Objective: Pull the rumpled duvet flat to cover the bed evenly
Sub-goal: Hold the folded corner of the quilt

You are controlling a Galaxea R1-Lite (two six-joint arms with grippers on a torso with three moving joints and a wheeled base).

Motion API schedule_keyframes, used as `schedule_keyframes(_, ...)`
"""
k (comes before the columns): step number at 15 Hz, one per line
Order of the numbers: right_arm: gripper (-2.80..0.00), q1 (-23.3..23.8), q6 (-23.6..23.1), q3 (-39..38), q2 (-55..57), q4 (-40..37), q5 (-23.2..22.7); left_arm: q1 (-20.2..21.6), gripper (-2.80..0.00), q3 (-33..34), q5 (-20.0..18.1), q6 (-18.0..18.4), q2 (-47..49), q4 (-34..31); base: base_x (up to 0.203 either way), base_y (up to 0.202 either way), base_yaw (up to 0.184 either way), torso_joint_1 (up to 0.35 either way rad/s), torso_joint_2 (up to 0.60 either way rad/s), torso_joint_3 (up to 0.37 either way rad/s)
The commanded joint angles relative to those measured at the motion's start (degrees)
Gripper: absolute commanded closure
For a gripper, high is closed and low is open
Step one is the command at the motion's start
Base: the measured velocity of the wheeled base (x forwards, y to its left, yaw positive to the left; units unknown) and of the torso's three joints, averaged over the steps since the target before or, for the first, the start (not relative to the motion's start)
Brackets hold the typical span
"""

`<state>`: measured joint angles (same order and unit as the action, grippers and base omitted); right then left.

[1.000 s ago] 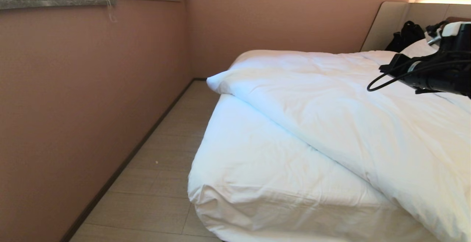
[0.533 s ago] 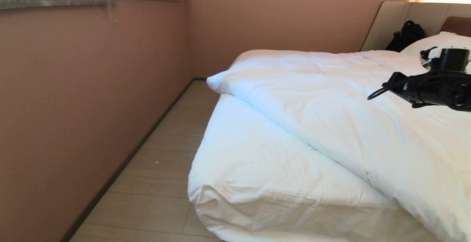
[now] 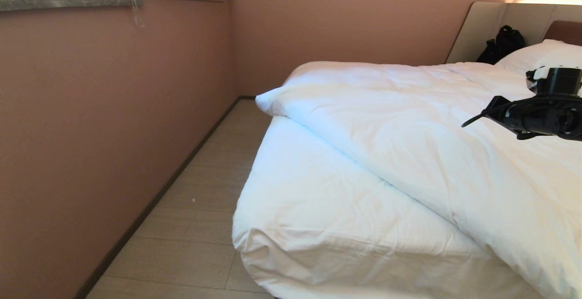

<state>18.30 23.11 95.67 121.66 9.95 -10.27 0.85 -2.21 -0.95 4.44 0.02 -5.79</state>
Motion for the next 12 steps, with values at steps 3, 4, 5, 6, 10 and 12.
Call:
schedule_keyframes(3, 0.00, -0.2, -0.8, 1.0, 0.0, -0.6, 4.8, 0.0, 0.00, 0.0, 0.0, 0.0, 0.0, 0.0, 0.000, 0.000, 0.000, 0.000, 0.00, 0.000)
schedule_keyframes(4, 0.00, -0.3, -2.0, 2.5, 1.2, -1.9, 9.5, 0.0, 0.00, 0.0, 0.0, 0.0, 0.1, 0.0, 0.000, 0.000, 0.000, 0.000, 0.00, 0.000)
schedule_keyframes(5, 0.00, -0.3, -2.9, 3.9, 3.1, -2.6, 12.8, 0.0, 0.00, 0.0, 0.0, 0.0, 0.0, 0.0, 0.000, 0.000, 0.000, 0.000, 0.00, 0.000)
schedule_keyframes(6, 0.00, -0.3, -3.8, 4.9, 4.3, -2.9, 14.9, 0.0, 0.00, -0.1, 0.0, 0.0, 0.1, 0.0, 0.000, 0.000, 0.000, 0.000, 0.00, 0.000)
schedule_keyframes(10, 0.00, -1.0, -6.8, 6.8, 7.3, -2.5, 21.9, 0.0, 0.00, -0.1, 0.0, 0.0, 0.1, 0.0, 0.000, 0.000, 0.000, 0.000, 0.00, 0.000)
schedule_keyframes(12, 0.00, -1.1, -7.1, 7.6, 8.0, -2.5, 23.6, 0.0, 0.00, 0.0, 0.0, 0.0, 0.0, 0.0, 0.000, 0.000, 0.000, 0.000, 0.00, 0.000)
